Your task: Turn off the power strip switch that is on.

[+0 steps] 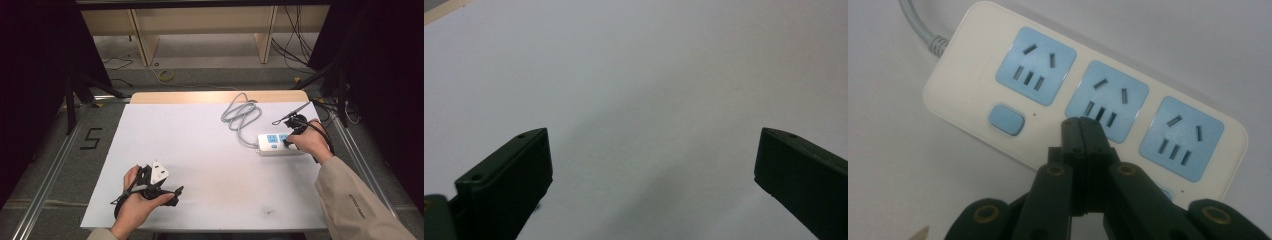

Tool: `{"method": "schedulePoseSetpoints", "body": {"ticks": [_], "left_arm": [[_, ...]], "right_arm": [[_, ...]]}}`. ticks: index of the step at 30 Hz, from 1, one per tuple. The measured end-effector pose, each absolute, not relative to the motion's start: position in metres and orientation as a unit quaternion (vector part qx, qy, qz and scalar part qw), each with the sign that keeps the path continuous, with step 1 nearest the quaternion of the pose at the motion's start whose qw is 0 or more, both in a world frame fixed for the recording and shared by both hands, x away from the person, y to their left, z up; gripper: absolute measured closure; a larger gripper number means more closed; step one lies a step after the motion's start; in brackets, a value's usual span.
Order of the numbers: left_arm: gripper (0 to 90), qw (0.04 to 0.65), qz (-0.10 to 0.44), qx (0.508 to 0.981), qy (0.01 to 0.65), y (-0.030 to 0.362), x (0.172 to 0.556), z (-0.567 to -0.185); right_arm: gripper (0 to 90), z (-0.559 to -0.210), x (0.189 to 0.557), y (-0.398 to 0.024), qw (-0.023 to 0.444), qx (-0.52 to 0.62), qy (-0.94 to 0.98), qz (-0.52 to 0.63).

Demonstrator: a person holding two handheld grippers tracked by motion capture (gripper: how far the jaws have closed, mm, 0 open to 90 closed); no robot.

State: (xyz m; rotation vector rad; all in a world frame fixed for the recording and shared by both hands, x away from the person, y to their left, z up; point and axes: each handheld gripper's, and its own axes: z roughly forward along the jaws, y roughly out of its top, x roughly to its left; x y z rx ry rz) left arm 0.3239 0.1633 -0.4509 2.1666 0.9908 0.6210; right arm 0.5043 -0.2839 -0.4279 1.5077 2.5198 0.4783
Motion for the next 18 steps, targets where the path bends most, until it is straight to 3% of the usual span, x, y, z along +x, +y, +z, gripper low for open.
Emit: {"method": "schedulePoseSetpoints", "body": {"ticks": [18], "left_arm": [[1.6,0.333,0.238,0.831,0.377,0.1627,0.3237,-0.4506]], "right_arm": [[90.0,-0.4281,0.5048,-0.2815,0.086,0.504,0.845,0.154]]}}
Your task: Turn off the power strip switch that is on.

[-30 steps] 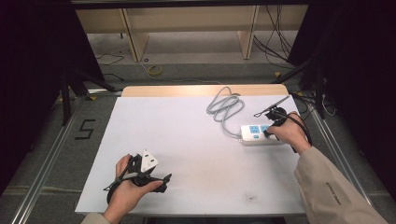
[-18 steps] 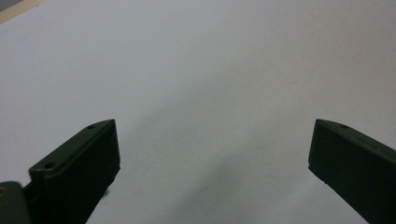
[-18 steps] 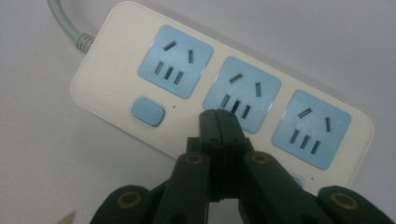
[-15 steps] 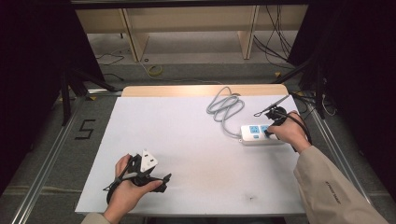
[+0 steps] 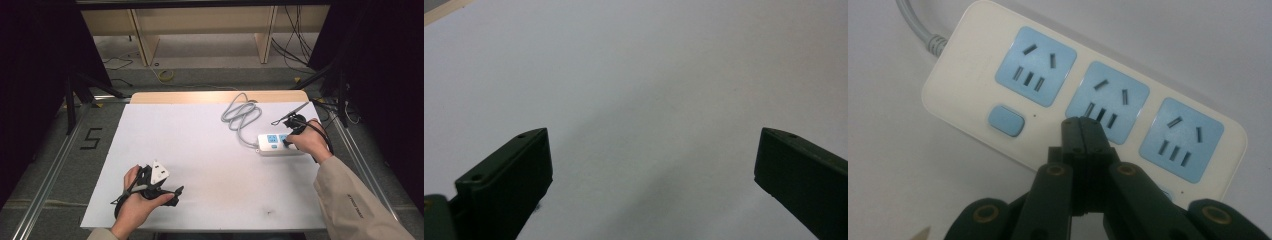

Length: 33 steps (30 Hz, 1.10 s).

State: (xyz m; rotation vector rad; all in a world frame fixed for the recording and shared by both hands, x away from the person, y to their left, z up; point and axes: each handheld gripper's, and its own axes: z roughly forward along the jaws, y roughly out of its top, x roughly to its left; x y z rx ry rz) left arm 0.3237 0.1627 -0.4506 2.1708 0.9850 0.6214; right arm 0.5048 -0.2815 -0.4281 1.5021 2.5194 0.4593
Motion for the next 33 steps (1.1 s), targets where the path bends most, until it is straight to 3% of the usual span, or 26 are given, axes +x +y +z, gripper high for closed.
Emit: {"method": "schedulePoseSetpoints", "body": {"ticks": [33], "left_arm": [[1.7,0.334,0.24,0.831,0.374,0.1619,0.3243,-0.4505]], "right_arm": [[90.0,-0.4296,0.5044,-0.2799,0.089,0.509,0.843,0.15]]}}
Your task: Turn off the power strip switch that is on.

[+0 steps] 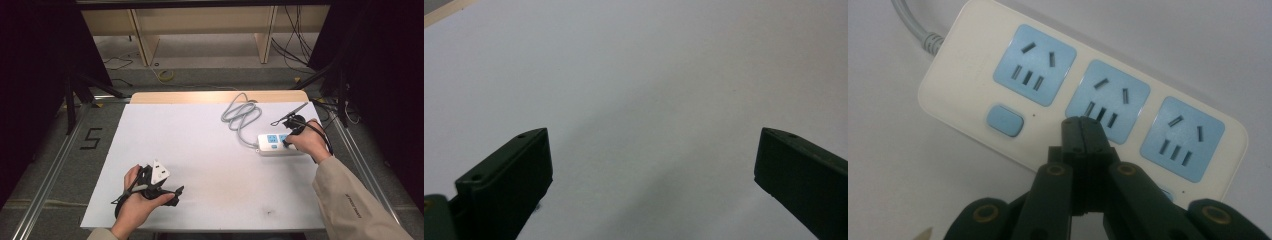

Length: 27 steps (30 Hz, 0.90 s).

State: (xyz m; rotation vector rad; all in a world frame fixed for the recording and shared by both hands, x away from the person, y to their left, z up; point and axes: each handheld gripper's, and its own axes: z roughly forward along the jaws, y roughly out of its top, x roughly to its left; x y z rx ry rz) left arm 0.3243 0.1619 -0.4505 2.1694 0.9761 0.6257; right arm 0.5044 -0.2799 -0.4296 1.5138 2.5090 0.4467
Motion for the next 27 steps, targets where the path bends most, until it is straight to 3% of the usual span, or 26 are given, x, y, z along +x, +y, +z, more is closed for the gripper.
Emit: {"method": "schedulePoseSetpoints", "body": {"ticks": [27], "left_arm": [[1.7,0.336,0.244,0.83,0.372,0.1611,0.3235,-0.4492]], "right_arm": [[90.0,-0.4291,0.5055,-0.2823,0.081,0.511,0.842,0.156]]}}
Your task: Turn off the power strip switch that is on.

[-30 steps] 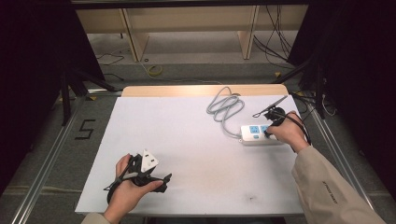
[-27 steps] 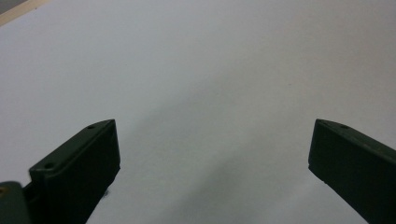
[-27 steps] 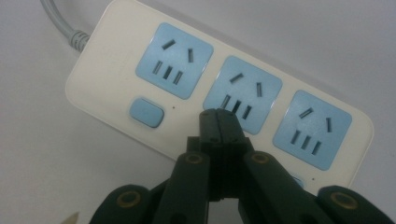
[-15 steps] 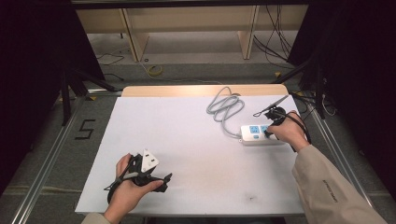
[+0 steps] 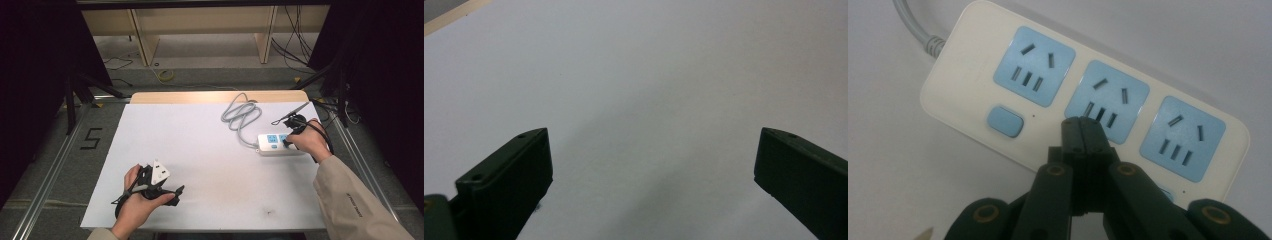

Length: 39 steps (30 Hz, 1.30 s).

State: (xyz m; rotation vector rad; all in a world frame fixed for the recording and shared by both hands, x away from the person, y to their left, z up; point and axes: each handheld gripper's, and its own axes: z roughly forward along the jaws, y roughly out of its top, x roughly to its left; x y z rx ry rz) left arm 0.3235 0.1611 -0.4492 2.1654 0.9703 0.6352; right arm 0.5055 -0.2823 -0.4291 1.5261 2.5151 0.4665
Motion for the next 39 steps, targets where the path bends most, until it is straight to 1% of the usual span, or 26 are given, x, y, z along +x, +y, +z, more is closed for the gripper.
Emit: {"method": "schedulePoseSetpoints", "body": {"ticks": [39], "left_arm": [[1.6,0.335,0.246,0.832,0.368,0.1603,0.3228,-0.4495]], "right_arm": [[90.0,-0.4249,0.5048,-0.283,0.085,0.506,0.843,0.16]]}}
